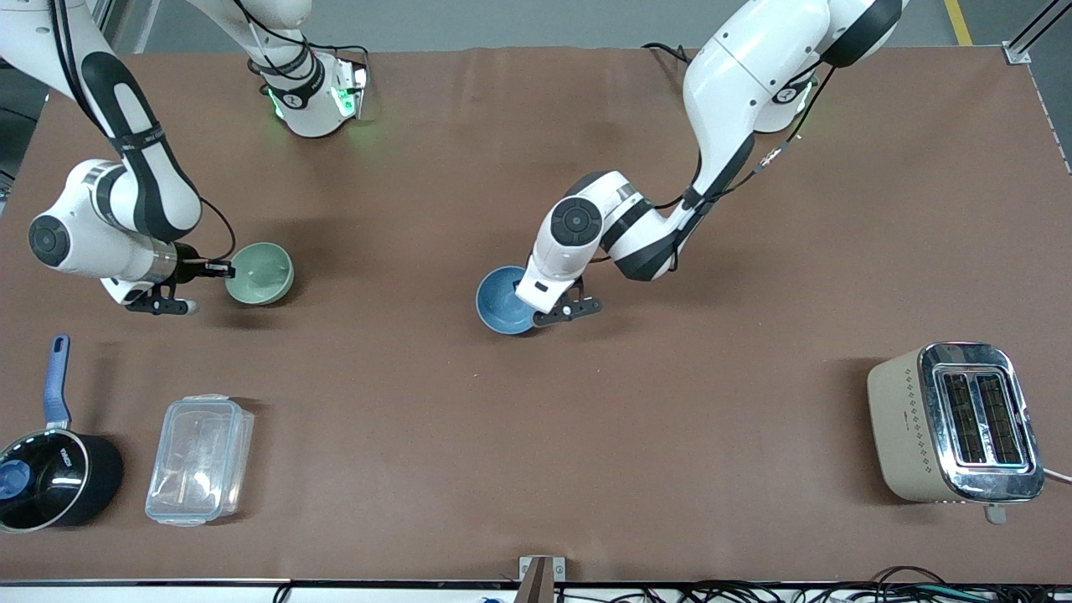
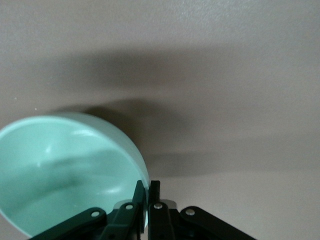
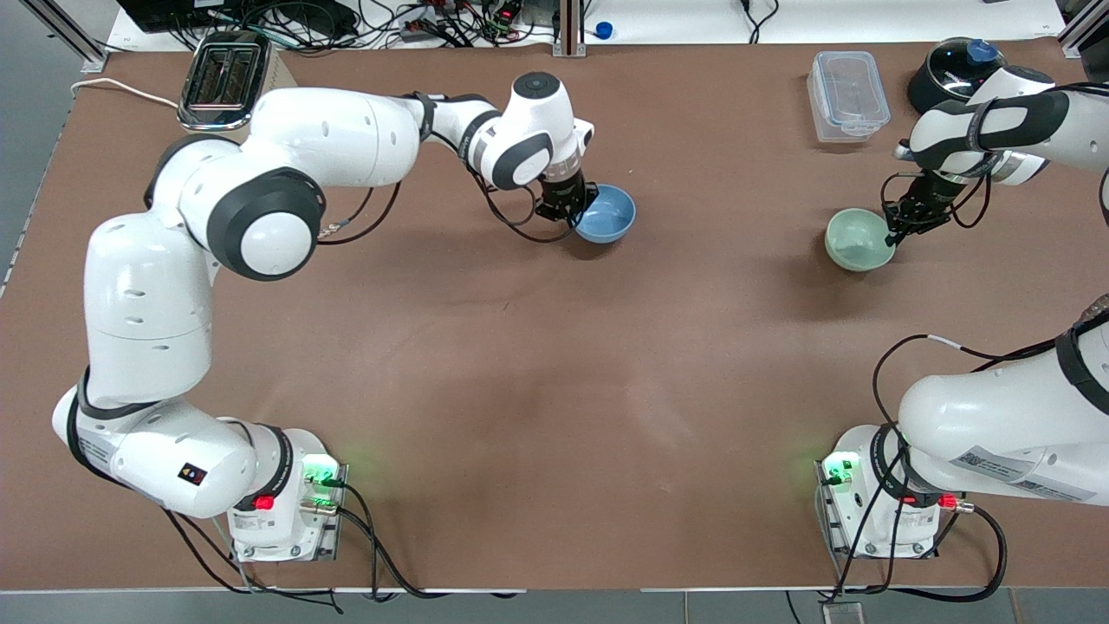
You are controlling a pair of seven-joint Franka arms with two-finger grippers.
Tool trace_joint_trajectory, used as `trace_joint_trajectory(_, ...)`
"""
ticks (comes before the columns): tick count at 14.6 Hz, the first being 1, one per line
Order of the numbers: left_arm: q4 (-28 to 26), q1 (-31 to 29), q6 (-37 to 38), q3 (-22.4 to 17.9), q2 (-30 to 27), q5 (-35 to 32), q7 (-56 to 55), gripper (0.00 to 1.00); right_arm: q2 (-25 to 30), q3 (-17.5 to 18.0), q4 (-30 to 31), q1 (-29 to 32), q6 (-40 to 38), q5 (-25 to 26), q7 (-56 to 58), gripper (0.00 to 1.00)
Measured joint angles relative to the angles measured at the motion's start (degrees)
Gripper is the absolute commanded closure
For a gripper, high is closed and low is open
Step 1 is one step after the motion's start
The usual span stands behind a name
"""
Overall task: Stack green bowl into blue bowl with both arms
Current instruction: 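Release the blue bowl with the left gripper while the right gripper lifts, then move the green bowl over the blue bowl while the left gripper retracts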
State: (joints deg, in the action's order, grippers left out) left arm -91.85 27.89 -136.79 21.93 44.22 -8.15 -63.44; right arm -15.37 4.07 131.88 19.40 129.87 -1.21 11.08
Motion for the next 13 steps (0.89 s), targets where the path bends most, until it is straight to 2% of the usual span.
trace_joint_trajectory(1, 0.15, 0.17, -0.35, -0.28, 0.11, -0.05, 0.0, 0.0, 0.14, 0.1, -0.14, -0.01, -0.92, 0.0, 0.08, 0.98)
trace_joint_trajectory(4, 1.66, 0.04, -0.27, -1.25, -0.66, -0.24, 0.0, 0.0, 2.21, 0.68, -2.57, -0.6, -6.23, -0.01, 0.32, 0.98)
trace_joint_trajectory(6, 3.15, -0.3, 2.31, -3.0, -3.33, -0.51, 0.22, 0.0, 4.64, 0.86, -7.9, -2.6, -14.25, -3.15, 0.32, 0.98)
trace_joint_trajectory(8, 5.7, -1.69, 11.03, -4.5, -8.09, -0.79, 3.2, 0.0, 6.32, 0.98, -14.04, -6.23, -21.2, -9.4, 0.29, 0.98)
trace_joint_trajectory(9, 7.22, -2.73, 16.48, -5.07, -10.86, -1.06, 5.89, 0.0, 6.71, 1.05, -16.16, -8.74, -22.21, -11.7, -0.61, 0.98)
trace_joint_trajectory(11, 9.54, -6.59, 24.9, -5.71, -16.05, -1.76, 12.26, 0.0, 6.6, 1.24, -18.2, -14.54, -20.64, -14.75, -5.93, 0.98)
trace_joint_trajectory(13, 10.01, -12.27, 28.86, -5.8, -20.14, -1.81, 19.17, 0.0, 5.85, 1.4, -18.38, -21.14, -16.09, -16.79, -13.31, 0.98)
